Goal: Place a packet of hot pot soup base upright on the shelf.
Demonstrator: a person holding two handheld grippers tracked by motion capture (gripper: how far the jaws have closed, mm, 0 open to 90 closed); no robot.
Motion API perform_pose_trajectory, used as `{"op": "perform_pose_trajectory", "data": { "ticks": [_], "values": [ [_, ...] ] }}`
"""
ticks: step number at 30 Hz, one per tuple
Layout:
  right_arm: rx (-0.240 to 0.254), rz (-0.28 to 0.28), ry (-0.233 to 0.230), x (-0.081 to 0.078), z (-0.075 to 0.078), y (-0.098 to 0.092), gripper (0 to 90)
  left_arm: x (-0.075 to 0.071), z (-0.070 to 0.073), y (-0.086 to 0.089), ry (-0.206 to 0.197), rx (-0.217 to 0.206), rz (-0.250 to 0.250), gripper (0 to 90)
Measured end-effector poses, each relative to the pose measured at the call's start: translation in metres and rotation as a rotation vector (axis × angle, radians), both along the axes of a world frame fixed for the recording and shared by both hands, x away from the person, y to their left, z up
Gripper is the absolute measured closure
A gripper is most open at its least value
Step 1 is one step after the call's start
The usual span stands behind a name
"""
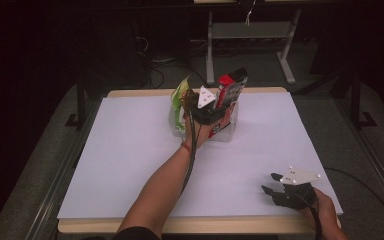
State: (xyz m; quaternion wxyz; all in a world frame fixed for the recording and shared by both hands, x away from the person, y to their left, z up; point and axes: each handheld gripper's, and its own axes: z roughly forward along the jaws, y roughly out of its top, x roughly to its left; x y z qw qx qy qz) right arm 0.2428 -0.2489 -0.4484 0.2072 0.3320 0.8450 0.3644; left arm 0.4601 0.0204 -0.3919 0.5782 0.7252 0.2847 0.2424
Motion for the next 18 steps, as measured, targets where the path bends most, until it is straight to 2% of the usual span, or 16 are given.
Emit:
{"op": "perform_pose_trajectory", "data": {
  "ticks": [1,4,5,8,11,12,13,16,18],
  "values": [
    [0.0,0.0,-0.001,0.0,0.0,0.0,45.4,-0.001,0.003,0.003,0.026,0.008,-0.059,52.8],
    [-0.002,0.003,-0.004,-0.001,0.001,0.001,45.0,-0.004,0.006,0.007,0.031,0.049,-0.06,51.0],
    [-0.002,0.005,-0.003,-0.001,0.001,0.0,44.7,-0.004,0.007,0.01,0.044,0.061,-0.078,46.1],
    [-0.002,0.006,0.0,-0.001,0.001,-0.001,44.5,-0.008,0.006,0.019,0.077,0.161,-0.126,44.3],
    [0.002,0.003,0.006,-0.001,0.001,-0.003,44.6,-0.016,0.004,0.031,0.084,0.217,-0.159,47.7],
    [0.0,0.004,0.004,-0.001,0.001,-0.003,44.5,-0.022,0.004,0.04,0.088,0.236,-0.18,49.0],
    [0.0,0.004,0.004,-0.001,0.001,-0.003,44.5,-0.022,0.004,0.04,0.088,0.236,-0.18,49.3],
    [-0.001,0.005,0.007,-0.001,0.0,-0.002,44.5,-0.033,0.001,0.052,0.096,0.295,-0.191,51.3],
    [-0.003,0.005,0.008,-0.001,0.0,-0.002,44.6,-0.035,-0.001,0.056,0.107,0.282,-0.2,53.7]
  ]
}}
